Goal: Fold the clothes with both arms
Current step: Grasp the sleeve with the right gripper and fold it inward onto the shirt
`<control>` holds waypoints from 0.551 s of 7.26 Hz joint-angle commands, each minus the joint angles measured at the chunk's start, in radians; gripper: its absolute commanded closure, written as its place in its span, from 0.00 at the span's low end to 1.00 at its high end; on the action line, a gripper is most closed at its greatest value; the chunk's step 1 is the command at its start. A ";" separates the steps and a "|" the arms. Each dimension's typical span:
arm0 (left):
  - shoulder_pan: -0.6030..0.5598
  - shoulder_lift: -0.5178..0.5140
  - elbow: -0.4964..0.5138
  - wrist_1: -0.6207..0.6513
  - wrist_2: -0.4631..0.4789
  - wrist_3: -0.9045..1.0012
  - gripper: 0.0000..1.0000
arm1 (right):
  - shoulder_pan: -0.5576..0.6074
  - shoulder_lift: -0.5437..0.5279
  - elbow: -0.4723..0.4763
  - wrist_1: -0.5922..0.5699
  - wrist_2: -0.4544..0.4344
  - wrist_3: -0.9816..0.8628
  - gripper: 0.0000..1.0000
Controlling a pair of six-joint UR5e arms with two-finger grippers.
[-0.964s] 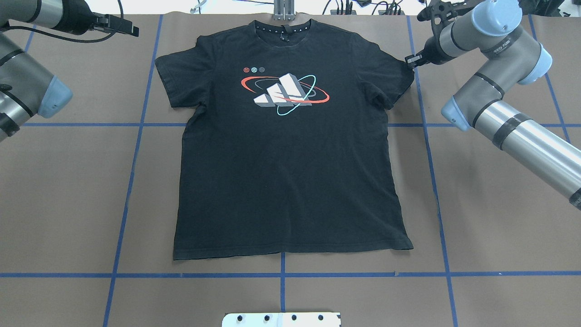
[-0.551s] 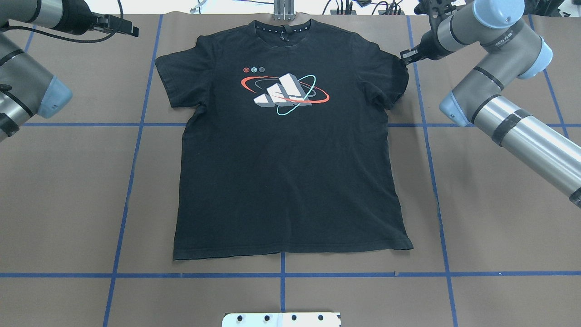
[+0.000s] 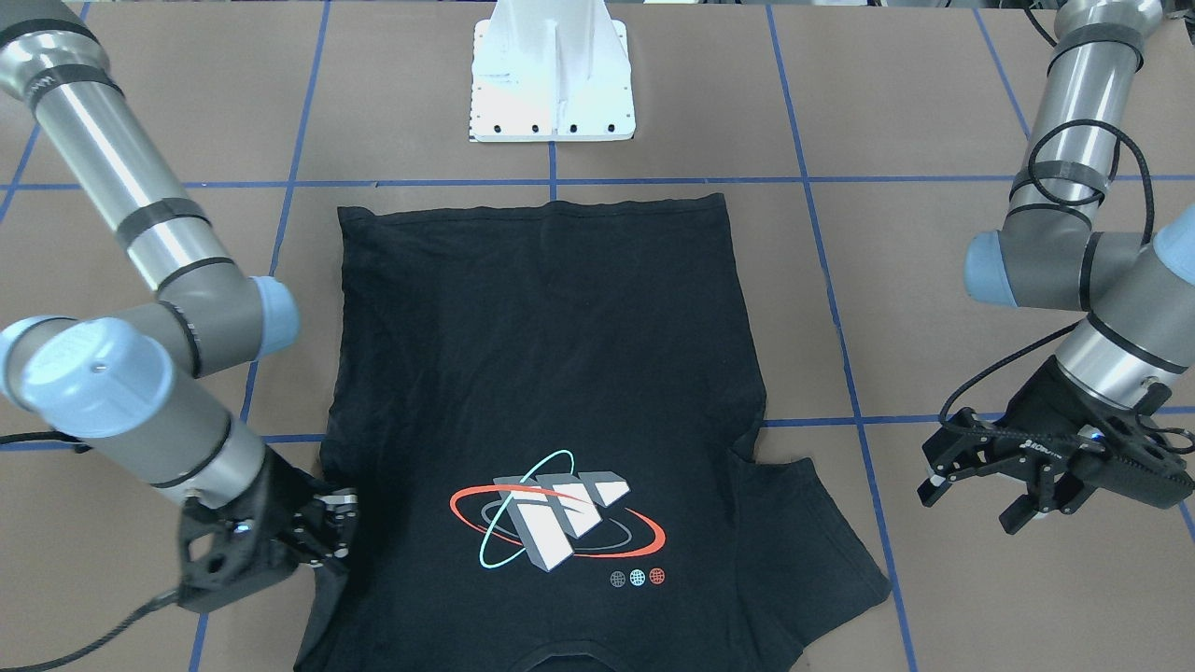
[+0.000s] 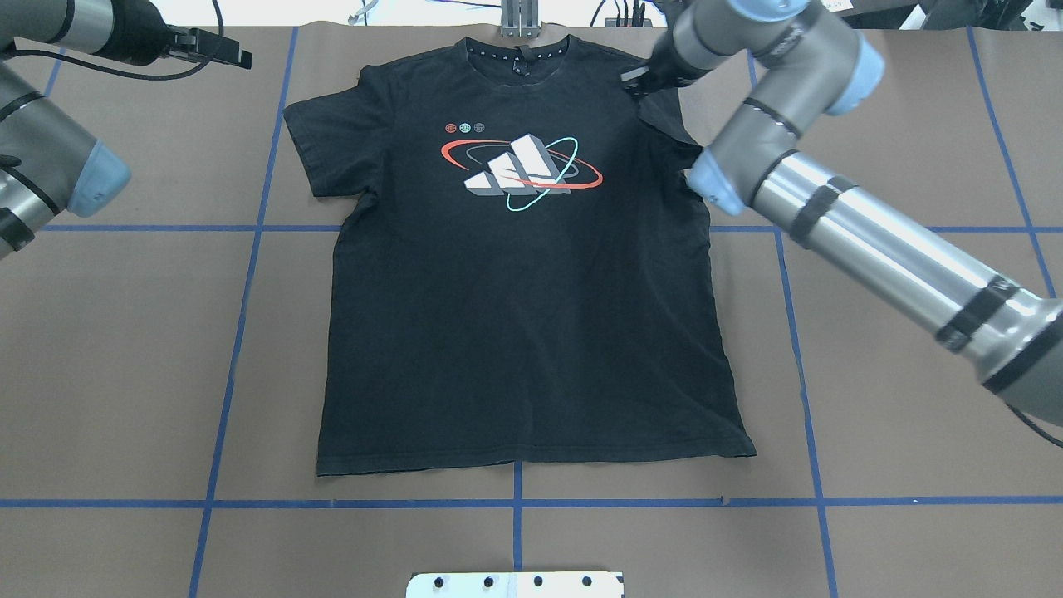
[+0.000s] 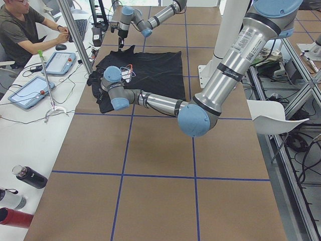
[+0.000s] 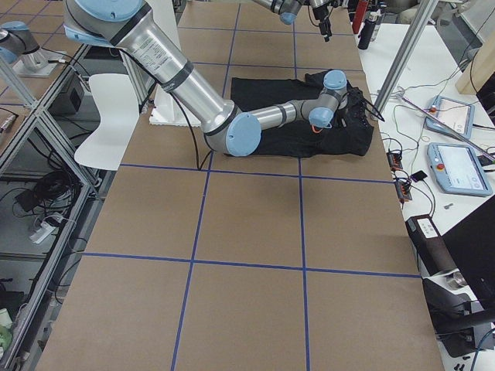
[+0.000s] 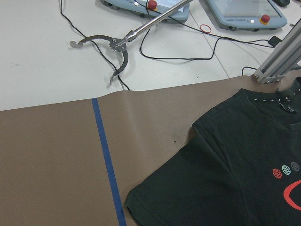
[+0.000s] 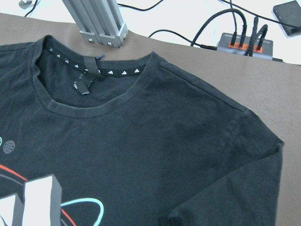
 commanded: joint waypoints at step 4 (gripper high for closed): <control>0.000 0.000 -0.003 -0.002 0.000 -0.002 0.01 | -0.072 0.179 -0.254 -0.005 -0.220 0.036 1.00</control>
